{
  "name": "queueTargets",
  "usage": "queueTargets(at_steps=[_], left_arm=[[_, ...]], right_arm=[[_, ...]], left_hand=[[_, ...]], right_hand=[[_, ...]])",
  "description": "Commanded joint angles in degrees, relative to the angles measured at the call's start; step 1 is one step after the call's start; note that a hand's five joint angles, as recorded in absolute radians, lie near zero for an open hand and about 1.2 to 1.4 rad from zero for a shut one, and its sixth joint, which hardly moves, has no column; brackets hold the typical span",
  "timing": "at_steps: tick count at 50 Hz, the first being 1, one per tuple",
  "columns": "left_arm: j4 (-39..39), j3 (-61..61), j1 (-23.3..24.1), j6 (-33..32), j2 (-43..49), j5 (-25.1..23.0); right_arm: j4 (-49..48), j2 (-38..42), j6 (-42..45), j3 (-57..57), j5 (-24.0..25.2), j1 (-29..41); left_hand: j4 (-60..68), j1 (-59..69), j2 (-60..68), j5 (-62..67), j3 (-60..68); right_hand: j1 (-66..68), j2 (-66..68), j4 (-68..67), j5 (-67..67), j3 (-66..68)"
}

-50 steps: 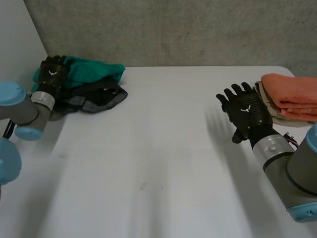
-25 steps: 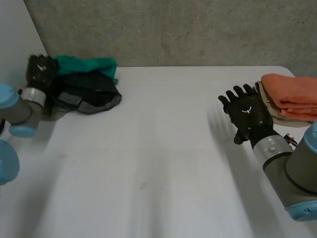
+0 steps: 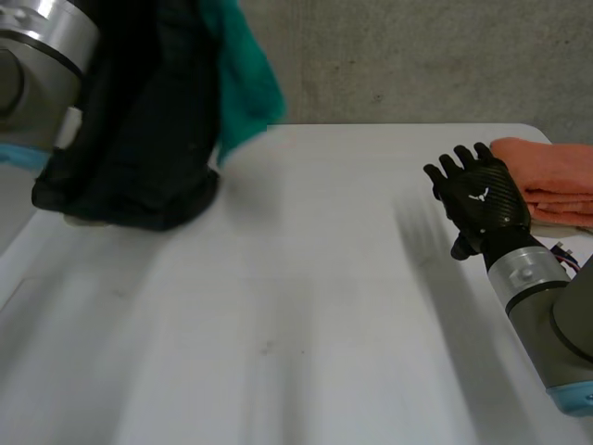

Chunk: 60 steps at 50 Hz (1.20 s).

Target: Fold the laundry.

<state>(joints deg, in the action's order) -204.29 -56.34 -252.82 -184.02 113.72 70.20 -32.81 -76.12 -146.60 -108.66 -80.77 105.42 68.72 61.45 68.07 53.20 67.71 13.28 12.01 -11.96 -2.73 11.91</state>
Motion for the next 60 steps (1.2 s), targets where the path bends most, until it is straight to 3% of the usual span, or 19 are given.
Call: queueTargets(at_steps=[1,4,5,7,16,21,25,32,38,40,42,43,44,50,54,60], left_arm=[[5.8,-16.7,9.8,5.4,-2.1,-3.6],[6.4,-22.9,12.5,6.3,-2.0,-5.8],[6.4,-26.6,13.7,5.9,-2.2,-7.8],[5.9,-29.8,14.2,4.6,-2.6,-9.0],[5.0,-42.4,8.8,-4.1,-18.5,-8.1],[5.7,-47.3,3.3,-4.2,-25.4,-7.0],[8.3,-51.8,-1.9,-3.2,-27.9,-6.4],[13.5,-58.0,-9.5,-1.7,-27.6,-6.4],[14.0,-61.0,-11.3,-1.4,-26.6,-7.2],[13.9,-61.8,-10.9,-1.3,-26.1,-7.1],[13.8,-62.2,-10.4,-1.3,-25.7,-7.0],[13.7,-62.4,-9.5,-1.3,-25.0,-6.9],[13.6,-62.5,-8.9,-1.3,-24.7,-6.8],[11.5,-60.9,-2.6,-1.7,-19.8,-5.3],[9.7,-57.7,2.8,-1.8,-14.9,-2.5],[8.3,-51.2,10.6,-2.5,-6.7,3.7]], right_arm=[[0.7,0.0,-1.9,0.9,-0.3,-1.5],[1.9,-0.1,-3.3,1.5,-0.3,-1.8],[2.9,-0.3,-4.3,2.0,-0.3,-2.1],[4.4,-0.3,-5.5,2.7,-0.1,-2.2],[18.8,-1.8,-14.1,9.5,3.4,-0.6],[31.7,-0.8,-20.5,16.2,8.7,2.8],[36.8,2.3,-22.9,20.6,10.4,6.7],[37.2,10.7,-20.6,25.7,7.0,13.4],[33.9,20.2,-15.5,30.3,-1.7,17.0],[31.4,23.2,-13.7,31.5,-4.3,17.7],[29.8,24.6,-12.8,32.1,-5.6,17.9],[29.0,25.1,-12.5,32.5,-6.1,17.9],[27.8,25.0,-12.2,32.9,-7.0,17.6],[22.7,17.5,-14.1,28.5,-8.2,14.9],[19.2,9.3,-14.9,23.1,-7.5,10.3],[18.7,3.4,-14.9,17.2,-6.7,3.5]], left_hand=[[0.4,7.7,1.1,6.0,1.5],[-21.6,-14.3,-20.9,-16.1,-20.6],[-42.8,-35.5,-42.2,-37.3,-41.8],[-58.7,-51.4,-58.1,-53.2,-57.7],[-58.7,-51.4,-58.1,-53.2,-57.7],[-58.7,-51.4,-58.1,-53.2,-57.7],[-58.7,-51.4,-58.1,-53.2,-57.7],[-58.7,-51.4,-58.1,-53.2,-57.7],[-58.7,-51.4,-58.1,-53.2,-57.7],[-58.7,-51.4,-58.1,-53.2,-57.7],[-58.7,-51.4,-58.1,-53.2,-57.7],[-58.7,-51.4,-58.1,-53.2,-57.7],[-58.7,-51.4,-58.1,-53.2,-57.7],[-53.6,-46.4,-53.0,-48.1,-52.6],[-51.4,-44.2,-50.8,-45.9,-50.4],[-51.3,-44.0,-50.6,-45.8,-50.3]], right_hand=[[-3.3,-2.0,2.0,2.7,-1.9],[-3.3,-2.0,2.0,2.7,-1.9],[-3.3,-2.0,2.0,2.7,-1.9],[-3.3,-2.0,2.0,2.7,-1.9],[-3.3,-2.0,2.0,2.7,-1.9],[-3.3,-2.0,2.0,2.7,-1.9],[-3.3,-2.0,2.0,2.7,-1.9],[-3.3,-2.0,2.0,2.7,-1.9],[-1.8,-0.5,0.5,1.2,-0.4],[3.4,4.7,-4.7,-4.0,4.8],[17.0,18.3,-18.3,-17.5,18.4],[34.2,35.5,-35.5,-34.8,35.6],[66.4,67.7,-67.7,-66.9,67.8],[66.7,68.0,-68.0,-67.3,68.1],[66.7,68.0,-68.0,-67.3,68.1],[66.7,68.0,-68.0,-67.3,68.1]])
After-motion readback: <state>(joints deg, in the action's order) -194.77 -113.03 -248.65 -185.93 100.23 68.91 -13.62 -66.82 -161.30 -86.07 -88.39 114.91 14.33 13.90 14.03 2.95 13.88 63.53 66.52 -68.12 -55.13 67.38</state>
